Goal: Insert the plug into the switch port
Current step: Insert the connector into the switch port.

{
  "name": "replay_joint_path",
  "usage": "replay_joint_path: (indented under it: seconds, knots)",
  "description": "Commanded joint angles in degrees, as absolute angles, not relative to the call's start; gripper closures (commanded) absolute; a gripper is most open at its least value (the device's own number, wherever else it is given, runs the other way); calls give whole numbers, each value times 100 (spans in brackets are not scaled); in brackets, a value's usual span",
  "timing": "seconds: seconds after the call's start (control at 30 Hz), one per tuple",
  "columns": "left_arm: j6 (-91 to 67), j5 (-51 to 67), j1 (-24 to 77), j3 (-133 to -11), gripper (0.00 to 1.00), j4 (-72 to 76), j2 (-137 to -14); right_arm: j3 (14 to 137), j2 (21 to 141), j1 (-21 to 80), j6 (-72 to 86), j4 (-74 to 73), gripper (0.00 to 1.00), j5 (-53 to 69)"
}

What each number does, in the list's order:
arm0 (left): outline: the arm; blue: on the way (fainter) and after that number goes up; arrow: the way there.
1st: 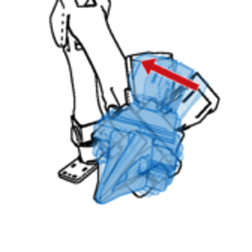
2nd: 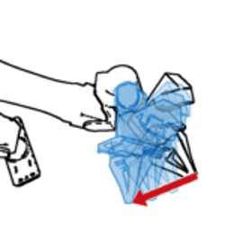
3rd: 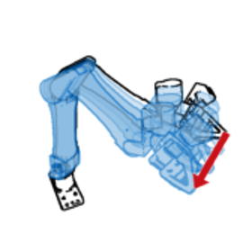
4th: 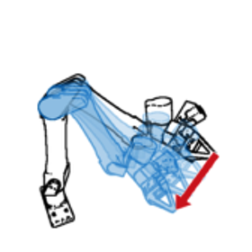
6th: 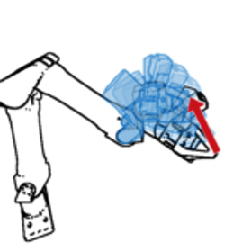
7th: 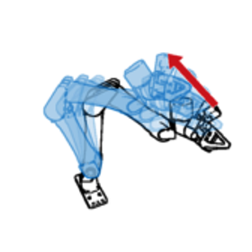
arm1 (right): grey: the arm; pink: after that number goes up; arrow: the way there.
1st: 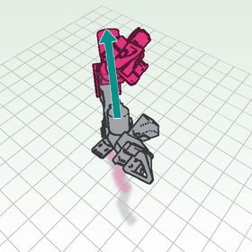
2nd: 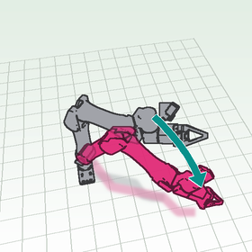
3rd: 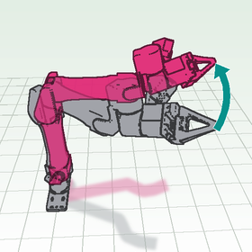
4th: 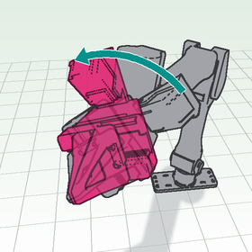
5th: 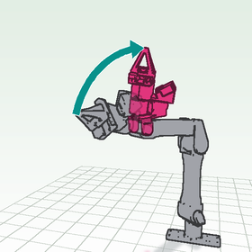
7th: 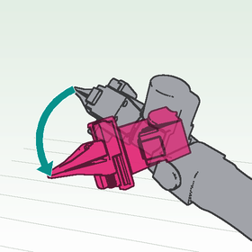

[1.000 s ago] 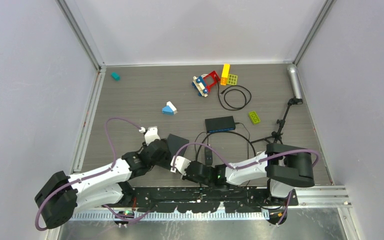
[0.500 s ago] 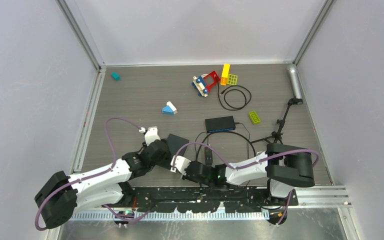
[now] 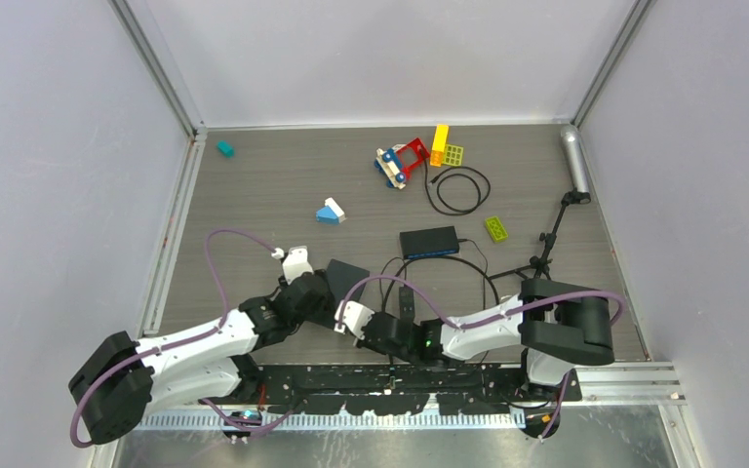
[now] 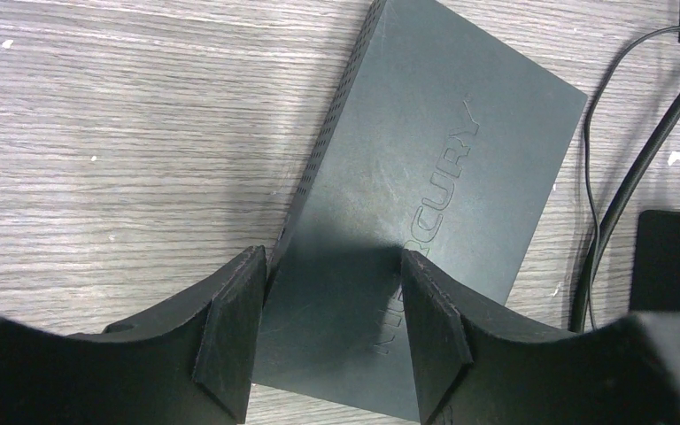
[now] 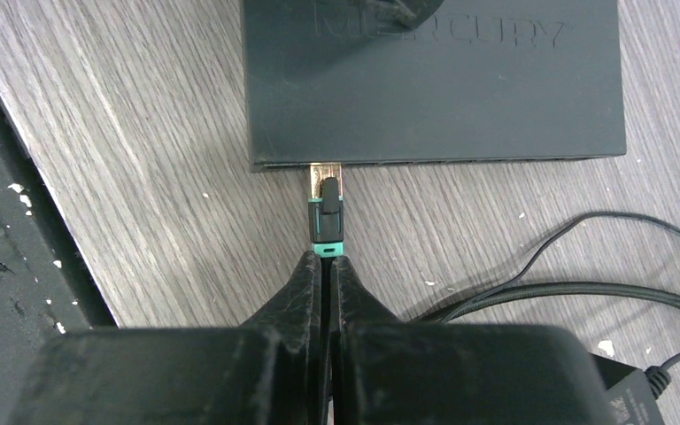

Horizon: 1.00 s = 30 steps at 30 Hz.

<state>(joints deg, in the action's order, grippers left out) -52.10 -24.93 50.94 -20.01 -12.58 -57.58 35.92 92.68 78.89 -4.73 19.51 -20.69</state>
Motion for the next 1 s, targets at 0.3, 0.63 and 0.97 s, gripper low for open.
replay_joint_path:
  seconds: [0.3,0.63,0.97]
  knots:
    - [-5938,-585,5520,-1487,48,-1625,-5353,3317,8950,7734,-100,4819,85,-1744]
    - [-6055,-1571,5511,-2005,36,-3061,-4612,2604,7910,7734,588,3545,57,-1331]
    - [-5839,-1920,5501,-2193,29,-3245,-4465,2565,7234,7734,326,2163,43,-599]
